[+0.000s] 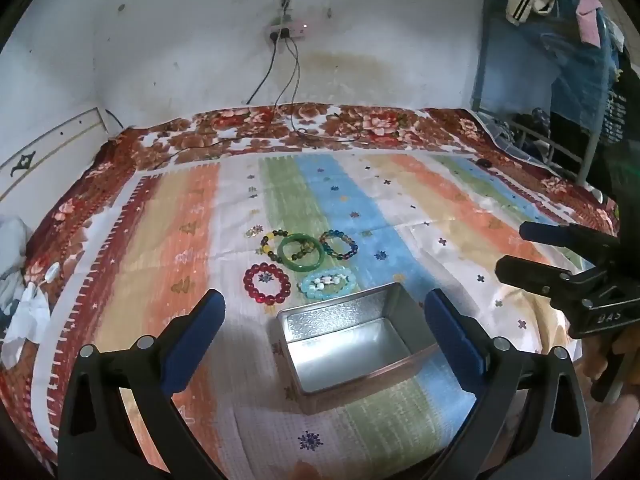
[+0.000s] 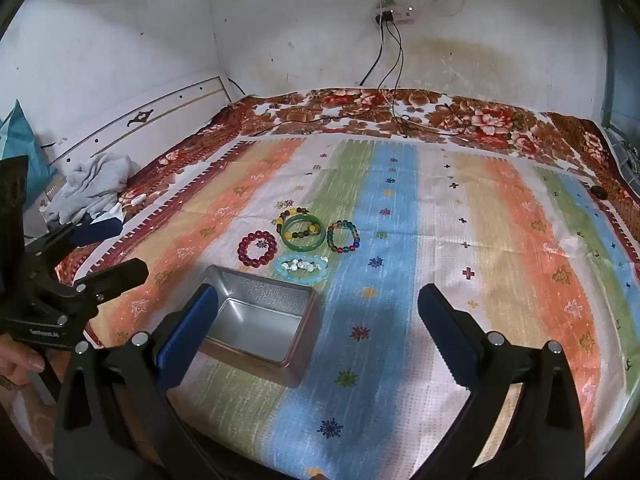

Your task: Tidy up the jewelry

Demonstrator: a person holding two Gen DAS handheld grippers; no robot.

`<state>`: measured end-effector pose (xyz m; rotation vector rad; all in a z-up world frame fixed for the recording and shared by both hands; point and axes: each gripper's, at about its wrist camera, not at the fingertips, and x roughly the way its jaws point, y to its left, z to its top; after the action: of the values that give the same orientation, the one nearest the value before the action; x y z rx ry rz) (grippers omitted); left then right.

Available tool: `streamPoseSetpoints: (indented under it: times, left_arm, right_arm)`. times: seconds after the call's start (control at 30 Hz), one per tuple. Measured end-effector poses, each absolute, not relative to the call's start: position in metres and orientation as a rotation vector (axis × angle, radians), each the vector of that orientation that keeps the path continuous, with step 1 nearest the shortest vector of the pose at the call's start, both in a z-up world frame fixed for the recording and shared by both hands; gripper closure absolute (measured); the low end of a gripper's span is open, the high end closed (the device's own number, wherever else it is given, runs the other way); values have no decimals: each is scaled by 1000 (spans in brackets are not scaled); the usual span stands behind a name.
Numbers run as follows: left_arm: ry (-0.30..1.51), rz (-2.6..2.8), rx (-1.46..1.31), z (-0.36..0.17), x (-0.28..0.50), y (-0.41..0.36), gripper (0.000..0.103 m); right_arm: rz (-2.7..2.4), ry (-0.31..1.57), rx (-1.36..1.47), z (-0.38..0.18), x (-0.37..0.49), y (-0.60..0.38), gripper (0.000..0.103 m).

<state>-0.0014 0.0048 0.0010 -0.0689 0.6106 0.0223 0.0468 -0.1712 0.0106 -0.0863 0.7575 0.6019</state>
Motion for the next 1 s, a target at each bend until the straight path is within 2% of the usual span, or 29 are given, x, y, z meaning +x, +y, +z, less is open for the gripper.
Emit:
streamPoseSetpoints:
  times: [1.0]
  left_arm:
    - [661, 47, -103, -9, 6, 17, 6]
  right_arm:
    - [604, 763, -85, 8, 47, -171, 5]
